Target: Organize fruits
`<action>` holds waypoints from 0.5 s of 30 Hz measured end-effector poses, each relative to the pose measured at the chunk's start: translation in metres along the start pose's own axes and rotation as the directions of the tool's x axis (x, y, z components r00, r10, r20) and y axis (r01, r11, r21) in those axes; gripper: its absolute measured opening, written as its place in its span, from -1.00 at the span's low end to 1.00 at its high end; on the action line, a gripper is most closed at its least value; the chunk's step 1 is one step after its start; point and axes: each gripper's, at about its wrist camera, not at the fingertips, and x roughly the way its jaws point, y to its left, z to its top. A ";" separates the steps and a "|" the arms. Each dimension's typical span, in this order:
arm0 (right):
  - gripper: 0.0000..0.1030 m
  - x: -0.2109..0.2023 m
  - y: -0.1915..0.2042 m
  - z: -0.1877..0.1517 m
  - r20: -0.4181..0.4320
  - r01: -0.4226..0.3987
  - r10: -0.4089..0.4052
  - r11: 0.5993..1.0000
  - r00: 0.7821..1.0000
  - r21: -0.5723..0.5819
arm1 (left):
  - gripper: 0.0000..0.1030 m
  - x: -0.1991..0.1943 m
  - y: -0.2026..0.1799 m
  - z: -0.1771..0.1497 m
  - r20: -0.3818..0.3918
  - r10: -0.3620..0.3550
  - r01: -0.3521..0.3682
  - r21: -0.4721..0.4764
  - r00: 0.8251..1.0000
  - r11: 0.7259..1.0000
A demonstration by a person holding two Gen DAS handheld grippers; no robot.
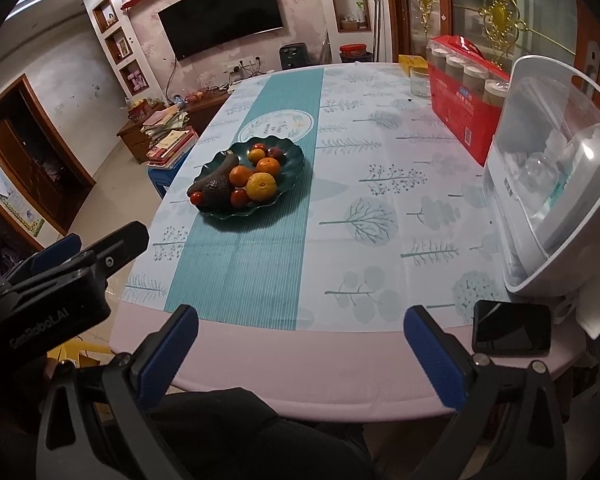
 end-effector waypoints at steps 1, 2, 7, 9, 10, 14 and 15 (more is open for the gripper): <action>1.00 0.000 0.000 0.001 0.002 0.000 0.000 1.000 1.000 -0.002 | 0.98 0.000 0.000 0.000 0.001 0.001 -0.001 0.000 1.000 1.000; 1.00 0.000 0.000 0.001 0.003 0.000 0.000 1.000 1.000 -0.003 | 0.98 0.000 -0.001 0.001 0.003 0.001 -0.001 0.001 1.000 1.000; 1.00 0.001 0.000 0.004 0.006 0.000 0.000 1.000 1.000 -0.013 | 0.98 0.002 0.000 0.002 0.002 0.004 -0.004 -0.006 1.000 1.000; 1.00 0.001 -0.001 0.004 0.005 0.001 -0.001 1.000 1.000 -0.015 | 0.98 0.003 0.000 0.004 0.002 0.005 -0.005 -0.009 1.000 1.000; 1.00 0.001 -0.001 0.005 0.005 0.001 -0.001 1.000 1.000 -0.016 | 0.98 0.003 0.000 0.005 0.002 0.004 -0.004 -0.008 1.000 1.000; 1.00 0.002 0.000 0.005 0.005 0.001 -0.001 1.000 1.000 -0.015 | 0.98 0.004 -0.001 0.007 0.001 0.007 -0.007 -0.004 1.000 1.000; 1.00 0.001 0.000 0.004 0.005 0.001 0.000 1.000 1.000 -0.014 | 0.98 0.004 -0.001 0.008 0.001 0.007 -0.007 -0.004 1.000 1.000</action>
